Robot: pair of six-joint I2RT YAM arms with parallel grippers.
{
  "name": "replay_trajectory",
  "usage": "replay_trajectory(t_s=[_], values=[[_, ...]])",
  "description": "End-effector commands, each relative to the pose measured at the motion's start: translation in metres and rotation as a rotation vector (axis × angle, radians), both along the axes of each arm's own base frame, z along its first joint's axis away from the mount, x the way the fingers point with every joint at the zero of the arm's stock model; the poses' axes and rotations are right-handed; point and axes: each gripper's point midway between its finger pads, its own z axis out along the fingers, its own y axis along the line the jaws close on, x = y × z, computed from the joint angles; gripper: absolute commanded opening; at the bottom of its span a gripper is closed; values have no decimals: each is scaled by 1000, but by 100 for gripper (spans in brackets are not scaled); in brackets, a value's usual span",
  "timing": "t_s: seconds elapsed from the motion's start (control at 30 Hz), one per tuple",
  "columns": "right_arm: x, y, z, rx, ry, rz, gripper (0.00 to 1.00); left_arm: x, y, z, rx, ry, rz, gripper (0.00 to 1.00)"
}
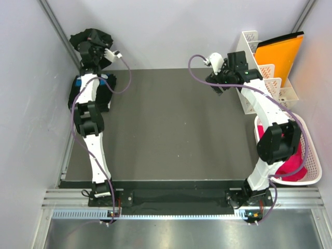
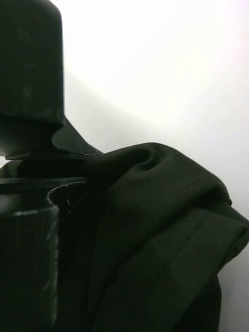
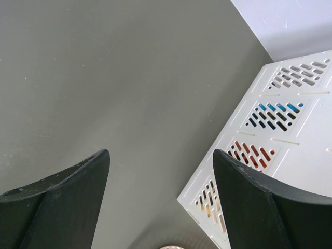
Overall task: Fold and stack the t-shirts
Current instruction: Neatly place the folded tshirt to the corner
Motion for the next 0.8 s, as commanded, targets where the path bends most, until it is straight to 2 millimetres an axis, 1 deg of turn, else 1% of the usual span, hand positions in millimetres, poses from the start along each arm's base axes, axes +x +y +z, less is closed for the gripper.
replay_trajectory(t_s=[0.0, 0.03, 0.1, 0.13, 0.2, 0.23, 0.27, 0.33, 0.4, 0.43, 0.47, 0.53, 0.57, 0.6, 0.63, 0.7, 0.73, 0.77], values=[[-2, -5, 31, 25, -61, -7, 80, -19, -26, 29, 272, -116, -172, 0], [-3, -6, 30, 21, -59, -8, 80, -20, -26, 25, 288, -109, -180, 0], [-4, -6, 29, 20, -53, -8, 80, -18, -24, 11, 292, -86, -207, 0], [-5, -6, 27, 17, -48, -8, 80, -18, -22, 8, 303, -80, -219, 0], [-6, -7, 24, 15, -40, -9, 80, -19, -22, 8, 313, -84, -247, 0], [-7, -7, 24, 15, -37, -8, 80, -16, -22, 1, 315, -70, -258, 0], [-7, -7, 22, 12, -33, -8, 80, -16, -22, 10, 326, -83, -260, 0], [-9, -7, 20, 10, -27, -8, 80, -15, -25, 9, 325, -78, -279, 0], [-8, -8, 18, 8, -22, -10, 80, -17, -29, 16, 327, -85, -287, 0], [-8, -7, 18, 7, -21, -6, 80, -17, -27, 15, 340, -81, -277, 0], [-7, -7, 20, 6, -26, -7, 80, -17, -21, 8, 336, -66, -269, 0], [-6, -8, 21, 4, -28, -8, 80, -24, -16, 13, 360, -68, -263, 0], [-7, -7, 26, 7, -35, -4, 80, -26, -11, -2, 349, -20, -284, 0], [-7, -8, 26, 5, -36, -4, 80, -32, -10, 5, 365, -16, -284, 0], [-7, -7, 27, 8, -35, -1, 80, -35, -9, 4, 381, -16, -289, 0], [-7, -5, 32, 10, -38, 6, 80, -38, -3, -7, 396, 31, -300, 0], [-8, -6, 32, 6, -35, 9, 80, -39, -3, -5, 441, 32, -294, 0], [-7, -6, 34, 3, -39, 8, 80, -40, -3, -12, 438, 48, -293, 0]])
